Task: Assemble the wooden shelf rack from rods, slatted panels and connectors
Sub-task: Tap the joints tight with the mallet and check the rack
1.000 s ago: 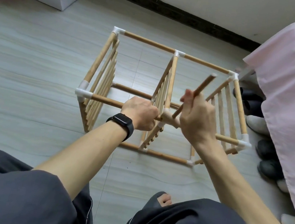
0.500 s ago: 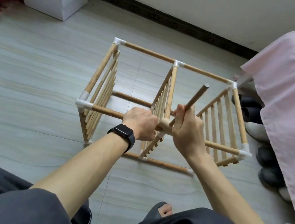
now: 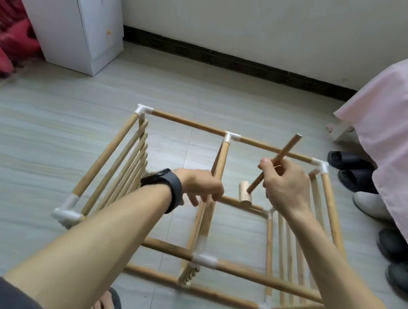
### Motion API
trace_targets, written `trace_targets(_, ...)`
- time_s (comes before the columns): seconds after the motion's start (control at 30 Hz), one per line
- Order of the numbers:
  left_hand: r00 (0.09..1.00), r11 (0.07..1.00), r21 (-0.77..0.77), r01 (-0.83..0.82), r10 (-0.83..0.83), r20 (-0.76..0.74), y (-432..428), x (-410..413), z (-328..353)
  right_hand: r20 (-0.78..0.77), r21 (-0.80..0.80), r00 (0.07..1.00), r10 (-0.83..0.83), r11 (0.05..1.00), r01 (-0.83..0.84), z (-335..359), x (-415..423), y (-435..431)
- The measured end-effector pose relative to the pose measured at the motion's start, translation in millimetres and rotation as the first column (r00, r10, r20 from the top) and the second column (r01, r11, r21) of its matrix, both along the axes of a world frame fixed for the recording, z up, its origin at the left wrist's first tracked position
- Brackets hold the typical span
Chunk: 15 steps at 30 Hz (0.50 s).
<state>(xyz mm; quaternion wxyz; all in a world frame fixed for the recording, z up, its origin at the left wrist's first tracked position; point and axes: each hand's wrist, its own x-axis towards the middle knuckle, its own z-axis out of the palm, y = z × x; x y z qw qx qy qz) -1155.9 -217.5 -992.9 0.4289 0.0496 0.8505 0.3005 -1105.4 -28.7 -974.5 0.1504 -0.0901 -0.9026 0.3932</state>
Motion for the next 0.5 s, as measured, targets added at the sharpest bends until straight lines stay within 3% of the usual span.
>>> trace_targets(0.1,0.924,0.972,0.097,-0.212,0.232,-0.304,30,-10,-17,-0.025,-0.001,1.000,-0.004,1.000,0.004,3,-33,2)
trace_targets(0.23,0.787,0.940,0.081,-0.331,0.322,-0.525,60,-15,-49,-0.078,0.080,0.995,0.070,0.995,-0.063,10,-83,2)
trace_targets(0.33,0.723,0.954,0.039,-0.299,0.253,-0.642,67,-20,-53,-0.091,0.188,0.987,0.131,0.976,-0.112,15,-121,-3)
trace_targets(0.4,0.710,0.953,0.044,-0.301,0.255,-0.656,69,-20,-54,-0.243,0.163,0.958,0.149,0.980,-0.111,22,-139,-11)
trace_targets(0.47,0.707,0.952,0.058,-0.299,0.262,-0.657,70,-22,-56,-0.535,0.071,0.841,0.086,0.996,-0.056,19,-148,-17)
trace_targets(0.5,0.711,0.953,0.059,-0.297,0.262,-0.653,71,-23,-56,-0.597,0.079,0.800,0.060,0.997,-0.016,11,-149,-18)
